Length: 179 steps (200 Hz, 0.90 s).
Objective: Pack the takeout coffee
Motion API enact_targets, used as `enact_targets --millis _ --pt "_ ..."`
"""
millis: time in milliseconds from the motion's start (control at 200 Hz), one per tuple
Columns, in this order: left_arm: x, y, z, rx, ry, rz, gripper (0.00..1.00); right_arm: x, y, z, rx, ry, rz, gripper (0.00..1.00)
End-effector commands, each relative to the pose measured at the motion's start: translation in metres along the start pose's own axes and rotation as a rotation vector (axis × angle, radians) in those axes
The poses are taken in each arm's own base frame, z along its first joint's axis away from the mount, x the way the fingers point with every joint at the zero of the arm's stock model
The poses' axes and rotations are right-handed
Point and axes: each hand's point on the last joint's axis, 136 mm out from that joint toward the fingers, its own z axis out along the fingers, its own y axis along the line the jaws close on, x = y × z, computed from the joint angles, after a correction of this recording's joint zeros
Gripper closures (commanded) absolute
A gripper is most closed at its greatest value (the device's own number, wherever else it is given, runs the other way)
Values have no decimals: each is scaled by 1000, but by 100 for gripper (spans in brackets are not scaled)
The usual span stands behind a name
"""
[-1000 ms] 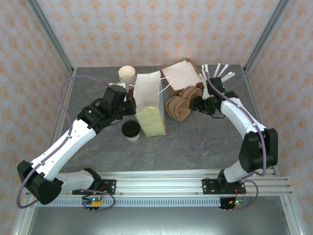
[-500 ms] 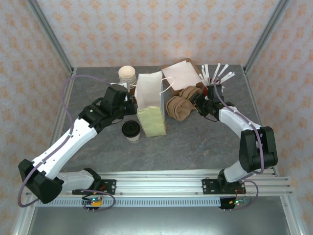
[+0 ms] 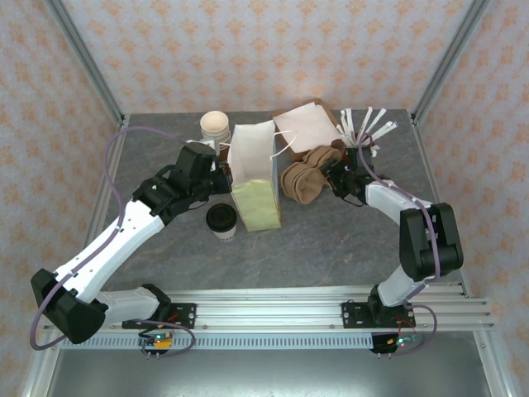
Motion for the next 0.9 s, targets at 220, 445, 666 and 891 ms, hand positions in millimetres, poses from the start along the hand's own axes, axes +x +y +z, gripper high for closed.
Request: enact_targets --millis 220,445,666,891 --pt "-1 5 -4 -15 0 13 100 1 1 7 -31 -1 6 46" --pt "0 6 -3 -17 0 11 100 2 3 10 -45 13 5 48" --pt "1 7 -4 -19 -3 11 100 4 -2 12 -41 18 15 48" --pt "1 7 -4 -19 -2 11 100 5 -1 15 -54 23 21 50"
